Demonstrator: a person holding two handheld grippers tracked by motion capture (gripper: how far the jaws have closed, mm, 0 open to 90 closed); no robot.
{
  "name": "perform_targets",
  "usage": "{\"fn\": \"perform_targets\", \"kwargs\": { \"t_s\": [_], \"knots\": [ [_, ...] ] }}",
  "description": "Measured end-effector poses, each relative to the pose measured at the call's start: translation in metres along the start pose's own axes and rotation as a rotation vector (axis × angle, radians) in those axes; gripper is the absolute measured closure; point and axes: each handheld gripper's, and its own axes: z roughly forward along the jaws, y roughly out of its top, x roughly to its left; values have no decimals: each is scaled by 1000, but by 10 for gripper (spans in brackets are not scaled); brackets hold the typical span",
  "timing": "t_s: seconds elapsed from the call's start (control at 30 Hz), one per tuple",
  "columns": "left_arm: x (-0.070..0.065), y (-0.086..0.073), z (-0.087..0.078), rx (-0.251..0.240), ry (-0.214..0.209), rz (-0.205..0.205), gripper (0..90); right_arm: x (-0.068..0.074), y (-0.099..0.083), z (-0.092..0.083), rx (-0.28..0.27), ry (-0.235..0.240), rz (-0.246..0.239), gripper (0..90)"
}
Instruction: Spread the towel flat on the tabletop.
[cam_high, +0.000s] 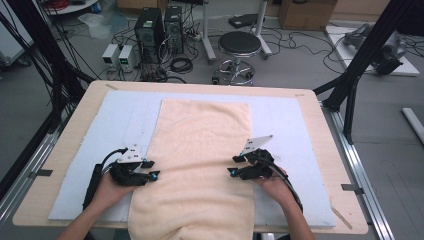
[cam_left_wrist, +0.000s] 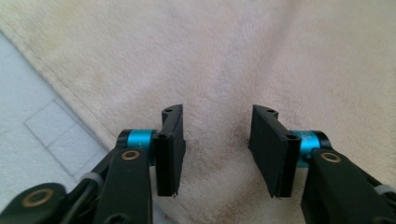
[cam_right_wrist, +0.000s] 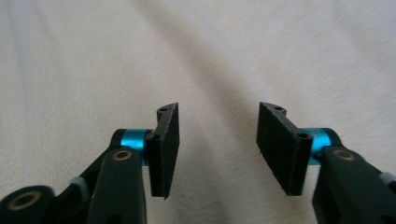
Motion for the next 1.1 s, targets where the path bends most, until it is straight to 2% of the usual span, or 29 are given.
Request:
{"fn": "perform_targets", "kwargs": {
  "t_s": [0.07,0.1,0.13,0.23,0.33,0.63,0.73,0.77,0.8,0.87,0.93,1.03,1.07,1.1],
  "knots": [
    [-1,0,0,-1,0,-11,526,3,-4,7,40,15,-9,430],
    [-1,-1,0,-4,-7,-21,517,6,-5,10,69,0,-13,417],
    [0,-1,-1,-4,-9,-21,500,10,-8,10,55,-23,-45,407],
    [-2,-3,-2,-5,-10,-23,472,15,-9,9,64,-38,-51,389],
    [-4,-4,-3,-2,0,-11,455,16,-14,6,50,-29,-56,379],
    [-10,-7,-7,3,10,-16,434,24,-22,-2,55,-22,-58,344],
    [-11,-5,-14,8,27,11,430,32,-21,-8,66,-41,-85,343],
    [-14,-6,-19,-8,5,21,433,34,-21,-10,54,-28,-92,351],
    [-15,-6,-21,-15,-6,26,456,39,-21,-14,21,18,-92,375],
    [-19,-7,-24,-30,-44,29,468,44,-22,-18,8,55,-91,380],
    [-24,-7,-25,-29,-83,47,518,49,-24,-16,9,104,-104,418],
    [-31,-11,-19,35,-103,86,517,55,-28,-7,79,101,-147,400],
    [-33,-12,-18,39,-99,92,509,59,-30,-7,63,84,-162,401],
    [-34,-13,-19,35,-98,94,505,60,-31,-8,62,78,-158,399]
  ]
}}
